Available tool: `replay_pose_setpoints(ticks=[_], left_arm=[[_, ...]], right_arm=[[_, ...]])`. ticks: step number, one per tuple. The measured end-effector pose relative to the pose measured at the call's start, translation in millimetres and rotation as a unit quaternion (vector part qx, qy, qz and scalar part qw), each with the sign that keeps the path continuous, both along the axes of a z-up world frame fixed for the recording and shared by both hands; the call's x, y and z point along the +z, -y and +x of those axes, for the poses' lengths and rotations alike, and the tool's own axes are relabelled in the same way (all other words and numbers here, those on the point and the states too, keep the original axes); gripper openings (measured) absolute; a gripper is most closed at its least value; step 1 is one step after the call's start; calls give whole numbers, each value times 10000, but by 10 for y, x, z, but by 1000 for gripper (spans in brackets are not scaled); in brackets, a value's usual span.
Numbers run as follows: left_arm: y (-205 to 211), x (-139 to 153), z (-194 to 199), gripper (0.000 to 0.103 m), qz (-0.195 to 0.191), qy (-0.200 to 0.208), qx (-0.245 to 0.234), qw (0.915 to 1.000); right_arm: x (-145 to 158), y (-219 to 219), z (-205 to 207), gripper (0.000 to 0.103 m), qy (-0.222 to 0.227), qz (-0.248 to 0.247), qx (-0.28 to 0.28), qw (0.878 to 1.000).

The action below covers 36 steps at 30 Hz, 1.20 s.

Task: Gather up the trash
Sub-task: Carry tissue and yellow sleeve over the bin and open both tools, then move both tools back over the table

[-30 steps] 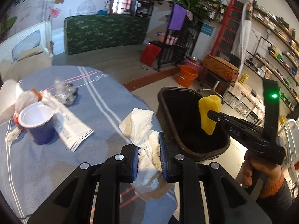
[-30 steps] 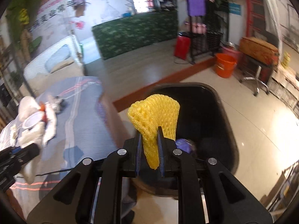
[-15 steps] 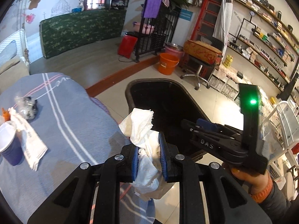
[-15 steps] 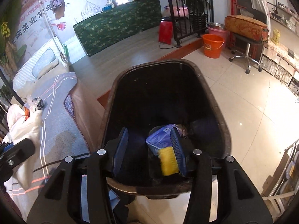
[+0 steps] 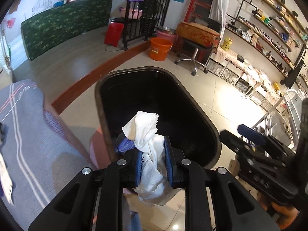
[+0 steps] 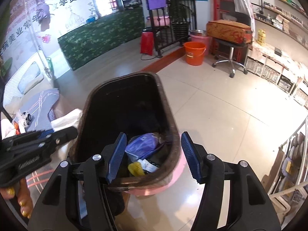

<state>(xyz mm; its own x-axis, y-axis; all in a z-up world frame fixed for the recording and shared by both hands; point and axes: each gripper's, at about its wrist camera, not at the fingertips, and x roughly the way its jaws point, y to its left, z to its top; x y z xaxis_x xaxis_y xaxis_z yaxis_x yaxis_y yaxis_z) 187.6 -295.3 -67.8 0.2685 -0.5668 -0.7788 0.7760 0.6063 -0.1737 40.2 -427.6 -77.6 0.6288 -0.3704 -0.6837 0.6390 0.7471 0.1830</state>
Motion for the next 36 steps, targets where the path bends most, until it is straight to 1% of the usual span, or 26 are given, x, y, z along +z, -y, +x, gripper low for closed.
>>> replay_pose_setpoints(ticks=[1,3,4,6,7,9,12,14,16,17,18,22,24,27,30,33,36], left_arm=[[21,-5,-1,22,1,23,6,10000],[65,-18,0,28,-12,-34,-21,10000],[71,-24,10,34,-22,-58,-18,10000],[93,-15,10,54,-55,-47,3,10000],[86,-2,-8,58,-101,-10,-24,9999],[102,17,-26,73,-98,84,-45,9999],[69,40,-59,79,-158,183,-52,9997],[27,63,-68,87,-168,233,13,9996],[18,96,-41,88,-217,234,58,9995],[-28,106,-39,89,-244,217,89,9994],[-85,118,-35,90,-239,219,162,9993],[-278,179,4,92,-268,260,369,9986],[-403,211,27,92,-221,343,532,9977],[-630,256,63,93,-181,417,793,9958],[-880,320,100,93,-218,446,1036,9934],[-1128,372,125,93,-218,555,1308,9896],[-1398,387,147,93,-230,588,1622,9847]], right_arm=[[1,8,-29,59,2,4,-44,10000],[6,44,-67,59,1,19,-114,9999],[8,64,-79,59,-2,17,-149,9999],[14,87,-104,59,7,20,-205,9998],[19,107,-116,59,15,28,-231,9997],[28,109,-117,59,25,24,-273,9996],[42,128,-120,59,47,28,-316,9995],[52,134,-107,60,50,24,-330,9994],[68,126,-88,60,75,37,-319,9995],[76,114,-90,62,88,41,-296,9995],[79,103,-82,67,98,39,-279,9996],[102,12,14,68,154,13,-79,9998],[102,-65,82,68,157,37,39,9999],[104,-188,224,68,194,171,317,9992],[128,-354,366,68,177,138,597,9980],[162,-528,511,71,222,179,872,9958],[221,-744,687,71,261,214,1250,9916]])
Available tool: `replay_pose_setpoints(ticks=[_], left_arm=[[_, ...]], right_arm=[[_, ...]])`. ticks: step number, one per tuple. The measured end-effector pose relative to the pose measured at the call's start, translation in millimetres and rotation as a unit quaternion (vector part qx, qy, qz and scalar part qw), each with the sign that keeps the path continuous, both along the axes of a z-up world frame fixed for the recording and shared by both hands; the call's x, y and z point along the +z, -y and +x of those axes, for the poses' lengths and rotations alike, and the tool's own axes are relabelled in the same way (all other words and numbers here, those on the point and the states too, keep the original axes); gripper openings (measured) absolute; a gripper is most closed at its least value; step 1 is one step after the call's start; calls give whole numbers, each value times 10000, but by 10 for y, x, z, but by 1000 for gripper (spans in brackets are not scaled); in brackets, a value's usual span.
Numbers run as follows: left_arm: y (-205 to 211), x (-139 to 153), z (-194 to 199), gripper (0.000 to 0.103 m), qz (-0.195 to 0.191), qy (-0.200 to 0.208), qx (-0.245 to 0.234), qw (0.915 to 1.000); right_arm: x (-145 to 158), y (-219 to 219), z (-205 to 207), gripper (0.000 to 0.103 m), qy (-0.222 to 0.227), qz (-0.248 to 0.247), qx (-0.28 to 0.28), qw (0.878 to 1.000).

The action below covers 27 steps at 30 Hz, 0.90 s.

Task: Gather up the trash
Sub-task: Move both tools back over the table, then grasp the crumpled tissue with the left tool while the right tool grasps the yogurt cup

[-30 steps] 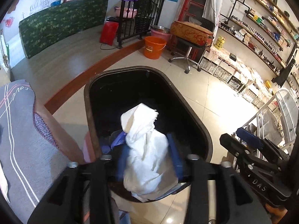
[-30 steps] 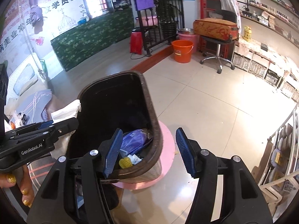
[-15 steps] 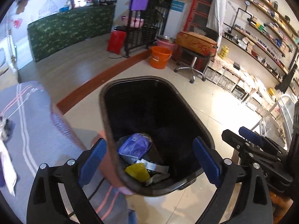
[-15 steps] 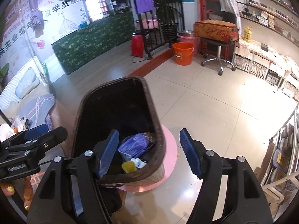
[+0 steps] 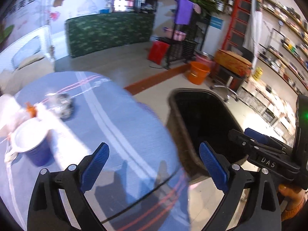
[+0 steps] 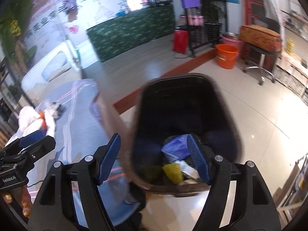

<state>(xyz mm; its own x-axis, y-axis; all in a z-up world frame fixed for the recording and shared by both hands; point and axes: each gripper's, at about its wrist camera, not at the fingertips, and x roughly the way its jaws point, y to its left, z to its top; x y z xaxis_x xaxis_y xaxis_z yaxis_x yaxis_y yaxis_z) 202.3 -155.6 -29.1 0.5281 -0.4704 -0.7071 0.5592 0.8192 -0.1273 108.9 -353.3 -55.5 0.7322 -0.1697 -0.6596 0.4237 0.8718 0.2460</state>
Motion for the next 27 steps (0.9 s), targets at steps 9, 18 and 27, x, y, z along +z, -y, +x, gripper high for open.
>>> replay_pose_setpoints(ticks=[9,18,27], left_arm=[[-1223,90,136,93,-94,75,1387,9903],[-2400,111,163,93,-6,96,2718,9623],[-3213,-65,409,93,354,-176,3424,9387]], right_arm=[[134,-888,514,81,100,237,1361,9904],[222,-1996,1077,84,156,411,2579,9652],[128,-2561,1518,84,-176,442,2812,9585]])
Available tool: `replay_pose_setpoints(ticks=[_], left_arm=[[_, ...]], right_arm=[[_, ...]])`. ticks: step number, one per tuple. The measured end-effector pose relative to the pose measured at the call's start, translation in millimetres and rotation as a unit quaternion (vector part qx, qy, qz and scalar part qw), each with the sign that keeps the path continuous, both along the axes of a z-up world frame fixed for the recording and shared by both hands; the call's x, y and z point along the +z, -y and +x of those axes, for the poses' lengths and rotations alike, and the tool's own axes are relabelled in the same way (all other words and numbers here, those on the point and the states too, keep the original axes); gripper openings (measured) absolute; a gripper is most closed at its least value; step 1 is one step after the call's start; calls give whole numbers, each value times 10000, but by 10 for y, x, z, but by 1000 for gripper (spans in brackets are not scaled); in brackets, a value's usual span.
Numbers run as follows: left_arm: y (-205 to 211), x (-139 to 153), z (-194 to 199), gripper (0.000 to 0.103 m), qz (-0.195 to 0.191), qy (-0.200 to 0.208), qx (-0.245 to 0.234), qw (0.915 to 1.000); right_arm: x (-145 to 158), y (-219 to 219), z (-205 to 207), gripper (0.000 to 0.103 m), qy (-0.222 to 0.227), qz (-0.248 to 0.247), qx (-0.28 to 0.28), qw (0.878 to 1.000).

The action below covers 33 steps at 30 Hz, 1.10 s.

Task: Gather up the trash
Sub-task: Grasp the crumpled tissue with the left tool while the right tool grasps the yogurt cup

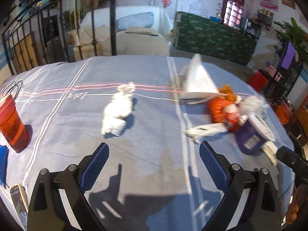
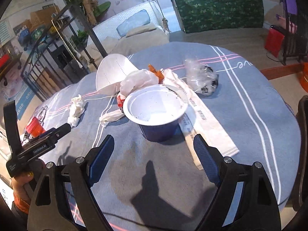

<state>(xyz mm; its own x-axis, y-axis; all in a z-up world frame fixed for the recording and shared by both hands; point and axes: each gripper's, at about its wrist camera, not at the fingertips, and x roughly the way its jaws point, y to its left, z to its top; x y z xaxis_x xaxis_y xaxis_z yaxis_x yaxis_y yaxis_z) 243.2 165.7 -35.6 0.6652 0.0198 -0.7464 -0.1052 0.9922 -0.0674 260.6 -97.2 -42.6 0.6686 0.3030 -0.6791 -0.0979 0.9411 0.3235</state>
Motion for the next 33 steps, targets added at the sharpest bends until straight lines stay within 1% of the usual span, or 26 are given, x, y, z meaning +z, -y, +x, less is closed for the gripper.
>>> replay_pose_setpoints(ticks=[2,6,8,10,13,14,15,16,17,18,21,23,26,33], left_arm=[[-142,-53,131,93,-42,-121,64,9999],[-307,-137,434,93,178,-248,146,9994],[-406,-203,603,93,230,-351,132,9990],[-505,-254,741,91,221,-439,195,9986],[-607,-325,865,82,135,-597,210,9979],[-626,-340,886,75,121,-610,226,9978],[-638,-348,891,66,94,-613,243,9978],[-638,-351,891,63,67,-620,254,9977],[-647,-357,895,55,38,-623,272,9977],[-651,-356,886,46,20,-609,291,9977],[-634,-325,859,35,-10,-499,291,9983],[-619,-289,804,34,-35,-421,290,9987],[-568,-234,721,30,-112,-324,276,9990],[-396,-40,400,30,-256,-11,173,9995]], right_arm=[[-45,-109,149,84,-96,-26,5,10000],[-163,-237,452,84,-335,-127,-154,9992],[-219,-269,596,84,-428,-65,-230,9988],[-252,-298,715,84,-449,-172,-403,9980],[-266,-298,833,84,-475,-175,-534,9973],[-279,-296,873,84,-487,-170,-580,9970],[-286,-288,889,83,-503,-175,-615,9967],[-320,-284,946,81,-559,-196,-660,9961],[-346,-274,984,71,-628,-190,-678,9955],[-366,-270,1020,72,-698,-159,-690,9950],[-340,-263,1018,71,-613,-141,-707,9955],[-309,-244,961,71,-541,-183,-684,9960],[-262,-226,864,71,-494,-85,-587,9970],[-77,-213,559,71,-216,-223,-424,9986]])
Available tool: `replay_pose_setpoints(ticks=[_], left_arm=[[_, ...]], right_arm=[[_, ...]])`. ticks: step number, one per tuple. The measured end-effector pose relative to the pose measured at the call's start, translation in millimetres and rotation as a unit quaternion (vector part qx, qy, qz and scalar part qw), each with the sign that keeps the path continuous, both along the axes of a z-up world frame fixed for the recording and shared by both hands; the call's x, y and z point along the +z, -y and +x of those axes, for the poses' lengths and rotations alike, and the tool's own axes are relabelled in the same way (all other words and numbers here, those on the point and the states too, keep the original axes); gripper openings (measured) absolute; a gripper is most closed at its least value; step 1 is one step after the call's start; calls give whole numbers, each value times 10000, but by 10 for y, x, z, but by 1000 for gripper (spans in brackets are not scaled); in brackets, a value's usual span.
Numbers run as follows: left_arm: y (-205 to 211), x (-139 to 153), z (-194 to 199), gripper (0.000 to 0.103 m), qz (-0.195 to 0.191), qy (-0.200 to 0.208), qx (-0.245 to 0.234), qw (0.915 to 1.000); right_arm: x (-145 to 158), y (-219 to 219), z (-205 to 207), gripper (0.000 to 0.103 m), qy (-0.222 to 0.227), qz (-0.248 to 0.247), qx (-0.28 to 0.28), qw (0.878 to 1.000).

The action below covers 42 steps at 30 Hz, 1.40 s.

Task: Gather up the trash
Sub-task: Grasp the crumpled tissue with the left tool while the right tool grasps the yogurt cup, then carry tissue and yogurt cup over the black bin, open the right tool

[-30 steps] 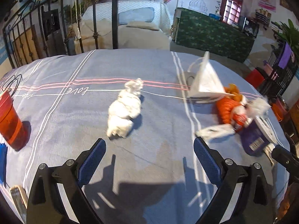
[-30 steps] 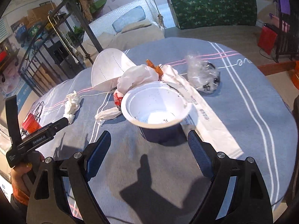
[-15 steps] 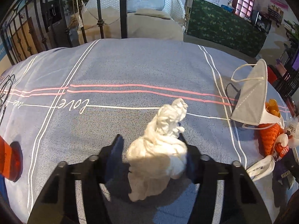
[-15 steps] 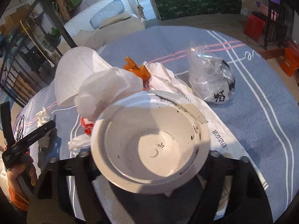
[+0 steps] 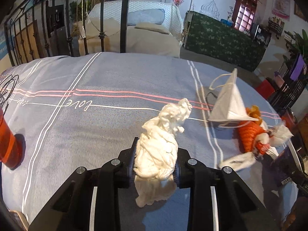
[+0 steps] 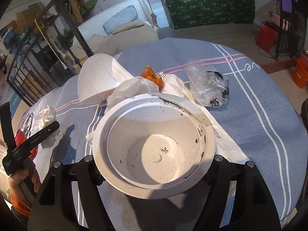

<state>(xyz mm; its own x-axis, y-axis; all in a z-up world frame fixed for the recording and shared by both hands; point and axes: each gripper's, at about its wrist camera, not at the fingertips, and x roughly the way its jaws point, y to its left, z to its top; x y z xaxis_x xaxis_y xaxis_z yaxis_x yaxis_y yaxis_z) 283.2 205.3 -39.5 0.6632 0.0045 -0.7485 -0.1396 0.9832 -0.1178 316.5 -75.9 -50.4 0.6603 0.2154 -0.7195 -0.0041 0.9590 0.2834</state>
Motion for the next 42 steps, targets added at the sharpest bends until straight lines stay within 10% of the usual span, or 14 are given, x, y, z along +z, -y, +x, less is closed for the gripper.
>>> replay_pose_setpoints(ticks=[23,42], left_arm=[[1321,247,-825,30,-309,427,-1309,9900],[2882,176,-954,30,-328,408,-3270,9436]], right_arm=[[160,785,-1269,71,645,-159,-309,9973],[96,2428,-1983,71,705,-405,-2319,9693]])
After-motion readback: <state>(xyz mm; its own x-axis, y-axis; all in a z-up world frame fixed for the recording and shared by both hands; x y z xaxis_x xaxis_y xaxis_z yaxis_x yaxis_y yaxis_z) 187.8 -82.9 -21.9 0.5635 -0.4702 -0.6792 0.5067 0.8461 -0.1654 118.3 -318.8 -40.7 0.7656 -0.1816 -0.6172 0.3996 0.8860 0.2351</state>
